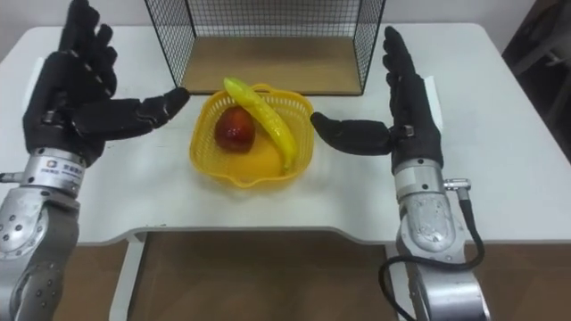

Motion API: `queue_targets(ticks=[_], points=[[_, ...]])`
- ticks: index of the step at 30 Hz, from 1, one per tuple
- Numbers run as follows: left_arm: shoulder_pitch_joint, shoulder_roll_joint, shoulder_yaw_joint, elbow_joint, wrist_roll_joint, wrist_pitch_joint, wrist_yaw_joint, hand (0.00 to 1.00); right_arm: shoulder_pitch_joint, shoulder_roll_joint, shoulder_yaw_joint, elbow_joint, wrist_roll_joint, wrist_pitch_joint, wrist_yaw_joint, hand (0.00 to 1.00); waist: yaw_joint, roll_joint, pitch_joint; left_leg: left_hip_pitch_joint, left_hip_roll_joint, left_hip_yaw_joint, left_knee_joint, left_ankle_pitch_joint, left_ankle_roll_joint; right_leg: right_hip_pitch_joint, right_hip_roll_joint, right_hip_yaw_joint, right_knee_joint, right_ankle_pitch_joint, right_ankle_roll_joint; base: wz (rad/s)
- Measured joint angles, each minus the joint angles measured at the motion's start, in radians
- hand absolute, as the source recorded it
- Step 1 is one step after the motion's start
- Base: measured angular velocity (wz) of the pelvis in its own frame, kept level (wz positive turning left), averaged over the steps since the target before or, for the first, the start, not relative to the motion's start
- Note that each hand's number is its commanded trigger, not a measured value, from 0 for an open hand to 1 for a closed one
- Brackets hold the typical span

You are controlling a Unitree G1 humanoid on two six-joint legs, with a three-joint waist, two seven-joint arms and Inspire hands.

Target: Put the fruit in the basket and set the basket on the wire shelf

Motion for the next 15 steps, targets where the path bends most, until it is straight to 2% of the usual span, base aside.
queue_targets(ticks=[10,15], points=[[0.0,-0.001,-0.005,0.034,-0.001,0.028,-0.091,0.0,-0.044,0.009,0.0,0.022,0.019,0.007,0.031,0.0,-0.002,-0.005,0.002,-0.019,0.001,0.001,0.003,0.0,0.0,-0.019,0.0,0.002,0.002,0.001,-0.001,0.0],[0.0,-0.032,-0.005,0.085,-0.113,0.031,-0.107,0.0,-0.043,0.035,0.0,0.041,0.141,0.007,0.034,0.0,-0.006,-0.004,0.0019,-0.008,0.001,0.001,0.001,0.0,0.0,-0.007,0.0,0.004,-0.003,0.001,-0.001,0.0]])
